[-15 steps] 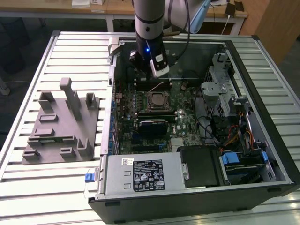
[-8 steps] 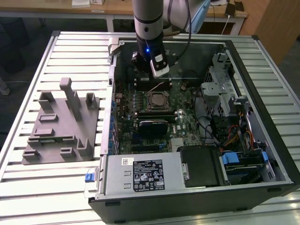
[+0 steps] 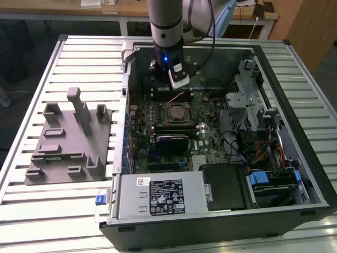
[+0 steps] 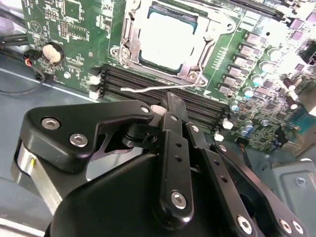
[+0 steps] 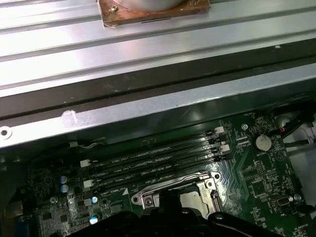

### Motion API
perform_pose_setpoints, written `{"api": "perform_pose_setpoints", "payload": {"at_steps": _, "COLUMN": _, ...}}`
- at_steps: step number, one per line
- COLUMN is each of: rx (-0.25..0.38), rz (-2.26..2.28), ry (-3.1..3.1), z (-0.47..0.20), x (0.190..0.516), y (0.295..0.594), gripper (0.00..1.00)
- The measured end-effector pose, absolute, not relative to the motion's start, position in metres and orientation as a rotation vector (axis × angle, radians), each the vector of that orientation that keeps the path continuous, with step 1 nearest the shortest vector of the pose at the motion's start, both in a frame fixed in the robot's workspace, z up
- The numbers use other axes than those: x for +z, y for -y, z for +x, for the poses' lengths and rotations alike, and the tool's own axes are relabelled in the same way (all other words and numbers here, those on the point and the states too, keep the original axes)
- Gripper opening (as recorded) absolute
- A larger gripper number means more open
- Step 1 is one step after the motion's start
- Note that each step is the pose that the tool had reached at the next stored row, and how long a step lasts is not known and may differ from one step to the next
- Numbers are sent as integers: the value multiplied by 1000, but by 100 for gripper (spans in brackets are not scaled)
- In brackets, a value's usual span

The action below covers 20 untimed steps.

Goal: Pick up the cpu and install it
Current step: 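Install the first cpu locking lever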

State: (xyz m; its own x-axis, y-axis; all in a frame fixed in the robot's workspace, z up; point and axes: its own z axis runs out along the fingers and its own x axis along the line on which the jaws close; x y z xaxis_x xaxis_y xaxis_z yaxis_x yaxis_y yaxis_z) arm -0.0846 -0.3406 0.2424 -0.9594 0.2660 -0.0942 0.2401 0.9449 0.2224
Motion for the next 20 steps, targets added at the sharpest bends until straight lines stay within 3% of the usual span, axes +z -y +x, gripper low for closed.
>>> {"api": "perform_pose_setpoints", "payload": {"at_steps": 20, "rx": 298, "rz": 466, "ry": -2920, "z": -77, "x": 228, "y": 340, "gripper": 11}}
